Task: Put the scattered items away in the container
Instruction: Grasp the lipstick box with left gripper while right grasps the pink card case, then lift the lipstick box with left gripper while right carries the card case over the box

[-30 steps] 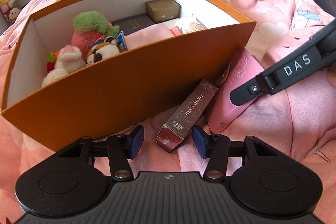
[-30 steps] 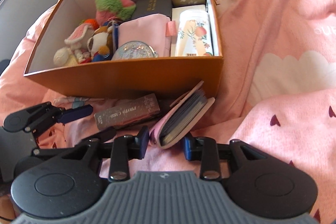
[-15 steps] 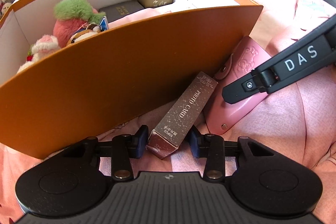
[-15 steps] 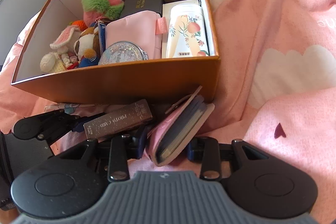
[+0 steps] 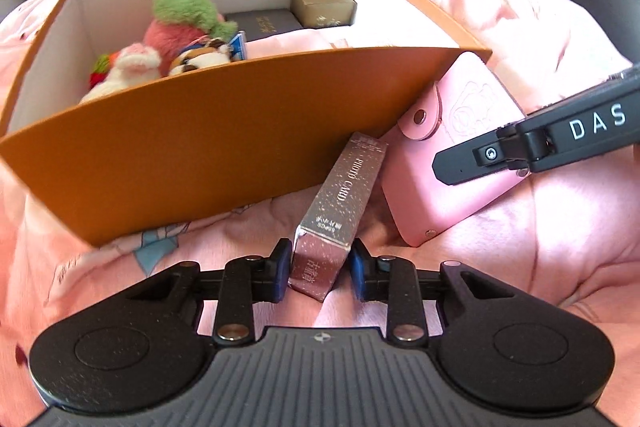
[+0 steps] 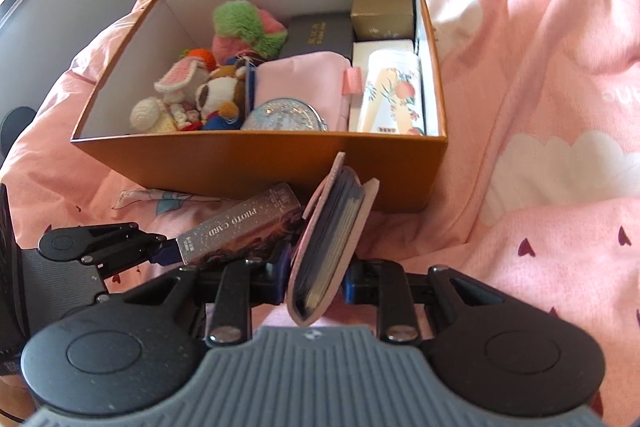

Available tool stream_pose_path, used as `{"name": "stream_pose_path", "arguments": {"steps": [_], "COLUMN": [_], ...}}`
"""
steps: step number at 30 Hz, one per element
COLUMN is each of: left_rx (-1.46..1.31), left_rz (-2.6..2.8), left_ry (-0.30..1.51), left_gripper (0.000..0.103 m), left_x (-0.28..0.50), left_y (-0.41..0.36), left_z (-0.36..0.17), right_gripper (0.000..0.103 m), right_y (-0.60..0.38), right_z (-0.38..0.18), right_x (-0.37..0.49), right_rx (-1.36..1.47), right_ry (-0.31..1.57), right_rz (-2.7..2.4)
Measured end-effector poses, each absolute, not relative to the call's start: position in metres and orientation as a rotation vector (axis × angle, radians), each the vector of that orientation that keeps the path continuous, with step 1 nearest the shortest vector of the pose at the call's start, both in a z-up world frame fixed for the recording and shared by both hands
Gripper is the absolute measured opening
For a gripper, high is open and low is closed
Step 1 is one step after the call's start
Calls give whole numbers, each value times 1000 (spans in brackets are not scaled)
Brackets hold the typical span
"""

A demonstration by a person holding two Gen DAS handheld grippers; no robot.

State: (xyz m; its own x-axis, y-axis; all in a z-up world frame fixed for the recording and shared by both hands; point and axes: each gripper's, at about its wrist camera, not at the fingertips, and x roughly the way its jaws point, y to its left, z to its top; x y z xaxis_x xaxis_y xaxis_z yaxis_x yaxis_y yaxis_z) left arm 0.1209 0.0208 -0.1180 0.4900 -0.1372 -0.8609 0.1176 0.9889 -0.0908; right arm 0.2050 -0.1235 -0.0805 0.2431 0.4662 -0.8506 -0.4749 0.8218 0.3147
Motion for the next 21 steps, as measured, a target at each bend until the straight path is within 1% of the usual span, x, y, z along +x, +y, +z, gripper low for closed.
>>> {"name": "stream_pose_path", "arguments": {"steps": [5, 8, 21], "left_rx": [-115, -196, -291], "left_rz": [-124, -108, -42], "left_ry": [1028, 1013, 906], "left_gripper": [31, 26, 25], "left_x": [108, 100, 71], "left_y": [32, 42, 59], "left_z": [-106, -99, -64], "right_gripper": [25, 25, 20], "right_y": [-124, -123, -119], "right_z": [-73, -69, -41], "right_x": [201, 198, 175], "right_rx": [-23, -30, -54], "right_ry": [1129, 1116, 1024], "right_rz": [656, 664, 753]}}
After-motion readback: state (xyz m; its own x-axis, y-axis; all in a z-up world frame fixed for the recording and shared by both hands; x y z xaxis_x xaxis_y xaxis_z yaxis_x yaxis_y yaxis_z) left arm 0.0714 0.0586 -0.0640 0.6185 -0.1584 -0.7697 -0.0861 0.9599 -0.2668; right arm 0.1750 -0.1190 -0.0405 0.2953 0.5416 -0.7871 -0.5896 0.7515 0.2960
